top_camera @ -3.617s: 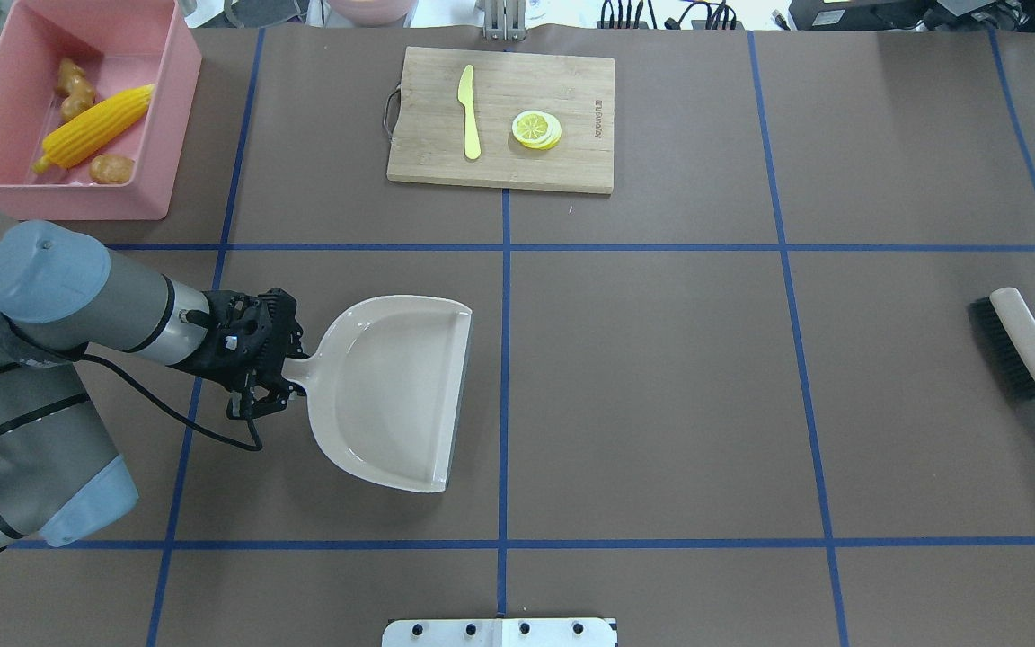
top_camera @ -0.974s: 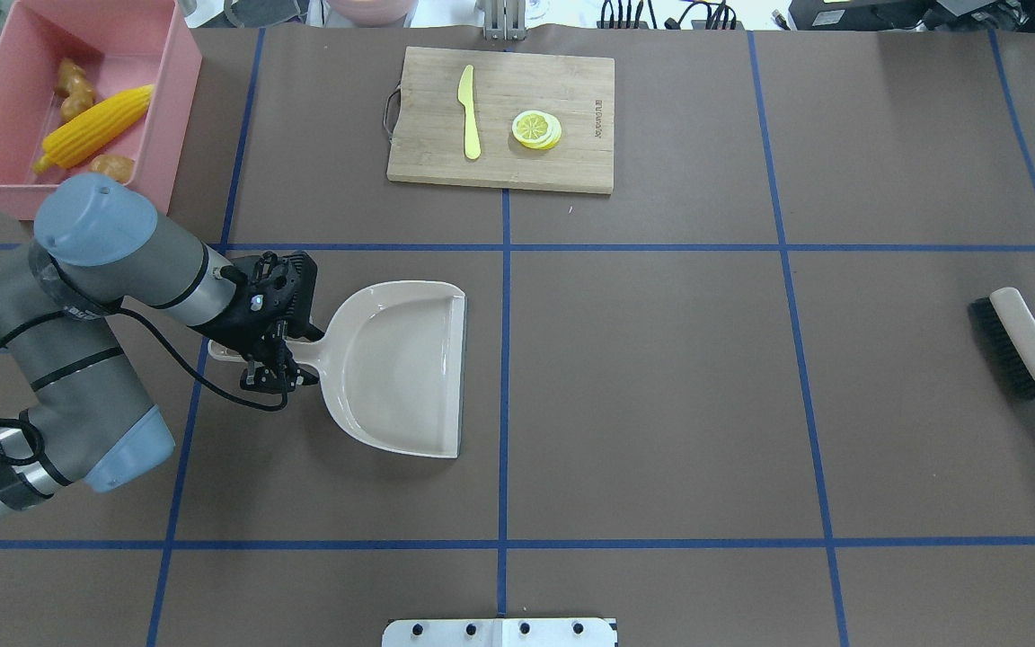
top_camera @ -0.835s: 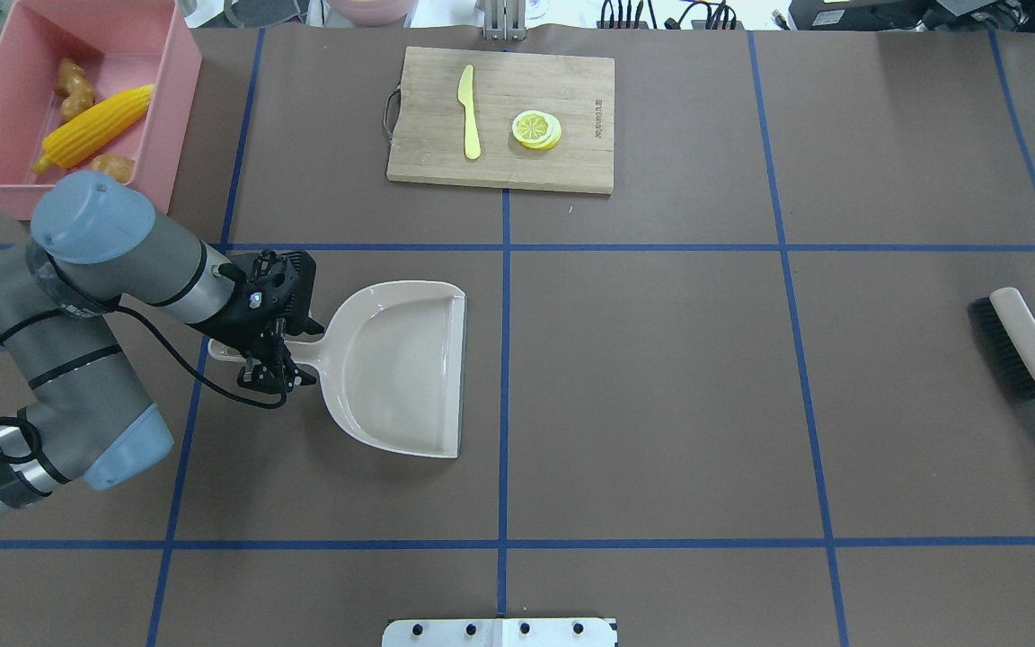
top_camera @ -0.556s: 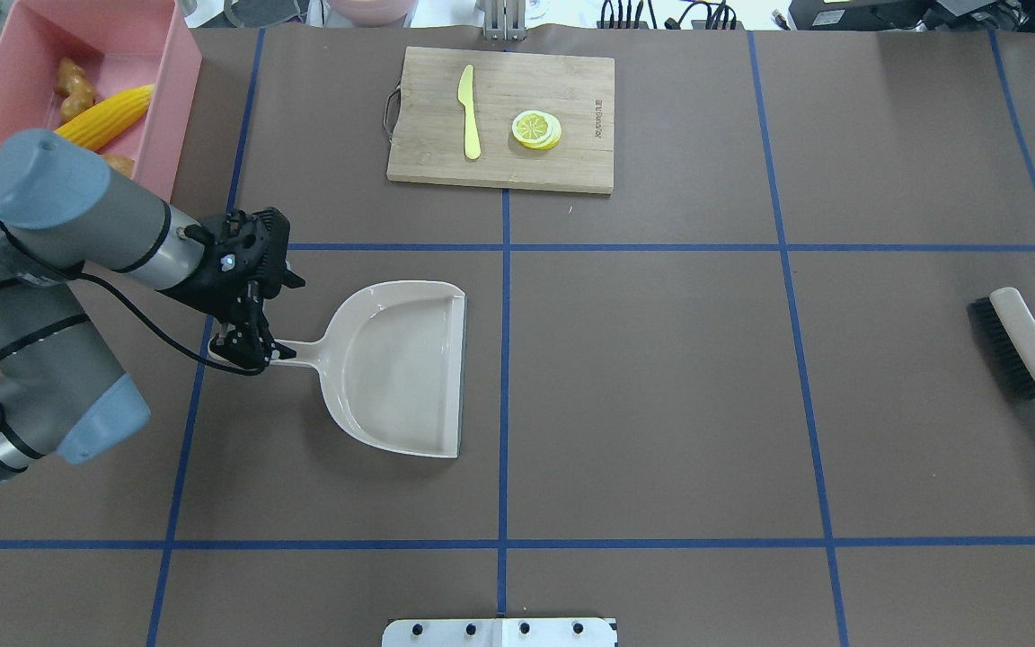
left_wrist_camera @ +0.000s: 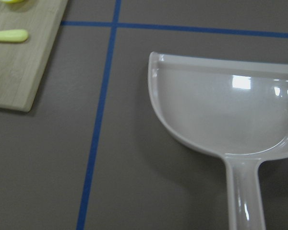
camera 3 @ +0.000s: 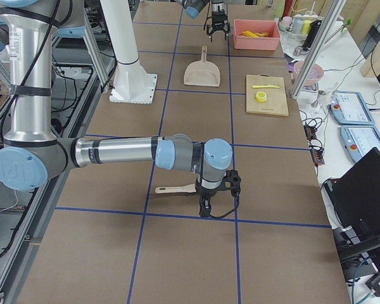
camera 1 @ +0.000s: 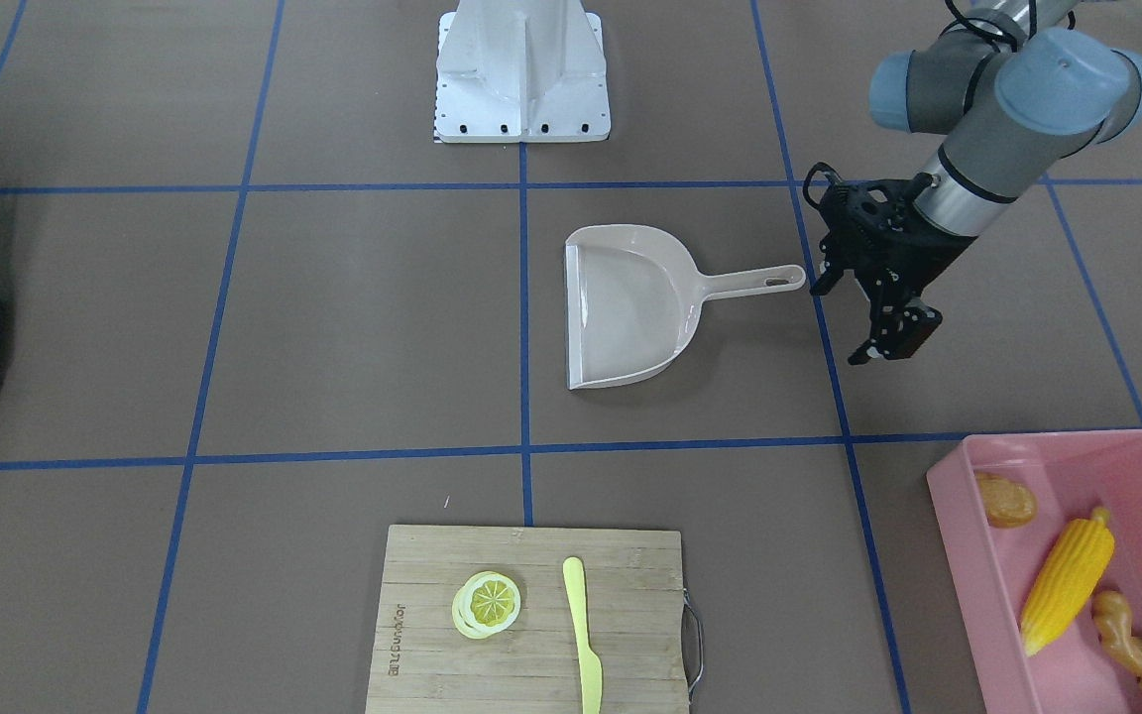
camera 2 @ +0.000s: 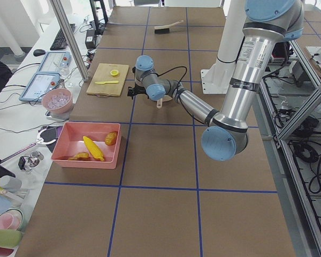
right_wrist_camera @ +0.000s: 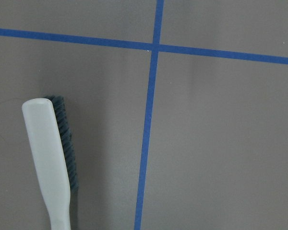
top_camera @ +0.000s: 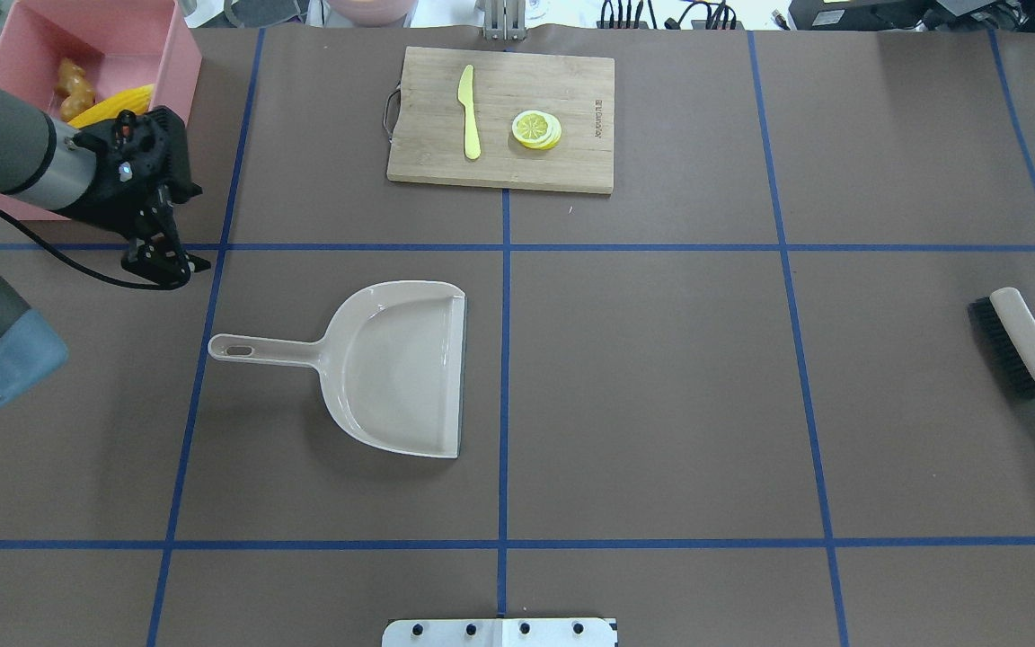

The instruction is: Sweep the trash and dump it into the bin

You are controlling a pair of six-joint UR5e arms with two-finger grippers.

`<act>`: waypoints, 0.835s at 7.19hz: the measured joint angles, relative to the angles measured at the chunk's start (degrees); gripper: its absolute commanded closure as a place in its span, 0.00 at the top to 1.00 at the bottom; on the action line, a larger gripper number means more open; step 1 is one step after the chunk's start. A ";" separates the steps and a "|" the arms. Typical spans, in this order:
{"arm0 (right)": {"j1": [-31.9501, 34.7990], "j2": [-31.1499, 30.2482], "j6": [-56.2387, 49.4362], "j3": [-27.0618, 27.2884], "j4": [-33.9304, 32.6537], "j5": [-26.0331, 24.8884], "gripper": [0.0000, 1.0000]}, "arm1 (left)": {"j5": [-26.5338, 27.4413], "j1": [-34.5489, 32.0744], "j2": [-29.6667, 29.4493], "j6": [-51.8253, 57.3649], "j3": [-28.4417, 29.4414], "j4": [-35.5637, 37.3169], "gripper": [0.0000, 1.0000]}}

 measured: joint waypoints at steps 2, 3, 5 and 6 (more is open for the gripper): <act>-0.03 0.18 -0.03 0.03 0.00 0.09 1.00 | 1.92 -6.42 1.73 -0.18 -0.26 9.63 0.98; -0.04 0.21 -0.04 0.00 0.00 0.11 1.00 | 0.70 -10.15 3.14 -0.19 -0.17 12.79 0.98; -0.04 0.24 -0.02 -0.02 0.00 0.12 1.00 | -6.10 -20.76 5.96 -0.16 3.14 15.24 0.98; -0.04 0.25 0.00 -0.03 0.00 0.10 1.00 | -8.02 -26.03 6.40 -0.34 6.02 15.77 0.98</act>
